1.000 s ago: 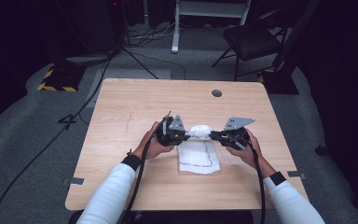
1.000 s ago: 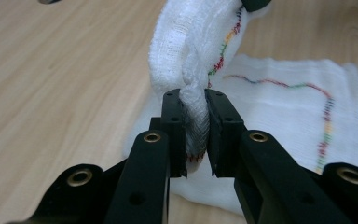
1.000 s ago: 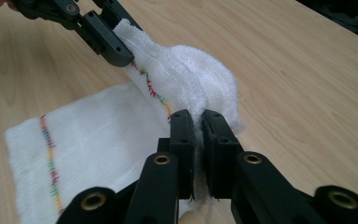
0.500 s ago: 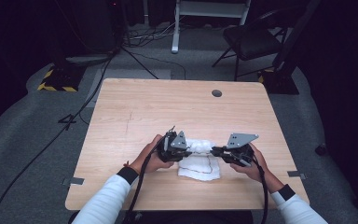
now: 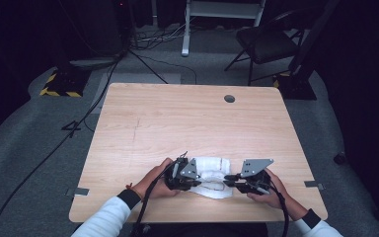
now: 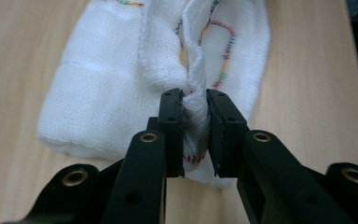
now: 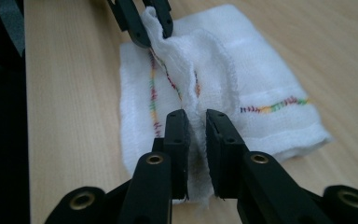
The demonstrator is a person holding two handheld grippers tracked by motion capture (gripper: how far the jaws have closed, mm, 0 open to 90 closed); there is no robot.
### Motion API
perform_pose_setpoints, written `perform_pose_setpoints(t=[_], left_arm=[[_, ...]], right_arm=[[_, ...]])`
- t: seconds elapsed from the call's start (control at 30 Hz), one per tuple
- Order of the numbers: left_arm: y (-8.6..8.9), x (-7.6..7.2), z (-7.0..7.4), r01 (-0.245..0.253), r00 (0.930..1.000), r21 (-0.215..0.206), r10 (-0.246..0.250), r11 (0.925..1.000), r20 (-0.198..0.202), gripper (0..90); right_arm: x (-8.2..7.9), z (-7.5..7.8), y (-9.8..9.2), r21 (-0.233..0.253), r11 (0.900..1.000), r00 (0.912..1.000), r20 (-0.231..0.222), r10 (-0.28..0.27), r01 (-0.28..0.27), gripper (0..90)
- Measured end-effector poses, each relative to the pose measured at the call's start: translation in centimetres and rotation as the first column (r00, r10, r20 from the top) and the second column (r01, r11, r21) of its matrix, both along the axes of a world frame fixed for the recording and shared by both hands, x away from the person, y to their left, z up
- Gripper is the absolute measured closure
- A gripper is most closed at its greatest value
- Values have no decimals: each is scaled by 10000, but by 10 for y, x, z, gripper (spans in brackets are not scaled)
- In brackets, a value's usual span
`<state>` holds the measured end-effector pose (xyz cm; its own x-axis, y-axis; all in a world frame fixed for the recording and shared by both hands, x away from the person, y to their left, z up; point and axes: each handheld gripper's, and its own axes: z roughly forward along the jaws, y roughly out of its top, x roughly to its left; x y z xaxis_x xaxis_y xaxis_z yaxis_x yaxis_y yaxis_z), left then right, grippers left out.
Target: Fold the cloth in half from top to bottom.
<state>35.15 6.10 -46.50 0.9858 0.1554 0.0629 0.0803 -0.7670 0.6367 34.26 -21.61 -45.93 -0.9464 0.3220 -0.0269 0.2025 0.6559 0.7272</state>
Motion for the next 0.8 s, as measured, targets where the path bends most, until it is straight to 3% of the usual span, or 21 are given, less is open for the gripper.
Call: perform_pose_setpoints(t=[0.1,0.23,0.53,0.63,0.7,0.8], left_arm=[[3,-5,-4,-36,9999,111,37,9999,-94,751],[5,-11,-11,-75,9998,194,79,9998,-177,733],[11,-23,-18,-478,9984,-190,471,9987,-326,604],[14,-23,-22,-547,9981,-457,533,9975,-316,619],[16,-19,-24,-685,9959,-694,641,9952,-639,637],[14,-17,-25,-667,9963,-749,623,9950,-584,644]], right_arm=[[-9,-9,1,-417,9991,9999,-59,111,-113,782],[-15,-15,0,-519,9987,9999,-124,7,-13,783],[-28,-24,2,-879,9957,9996,55,-279,283,803],[-27,-26,3,-865,9952,9987,245,-437,457,819],[-27,-27,4,-887,9944,9981,304,-544,569,825],[-26,-27,4,-954,9939,9981,349,-517,548,827]])
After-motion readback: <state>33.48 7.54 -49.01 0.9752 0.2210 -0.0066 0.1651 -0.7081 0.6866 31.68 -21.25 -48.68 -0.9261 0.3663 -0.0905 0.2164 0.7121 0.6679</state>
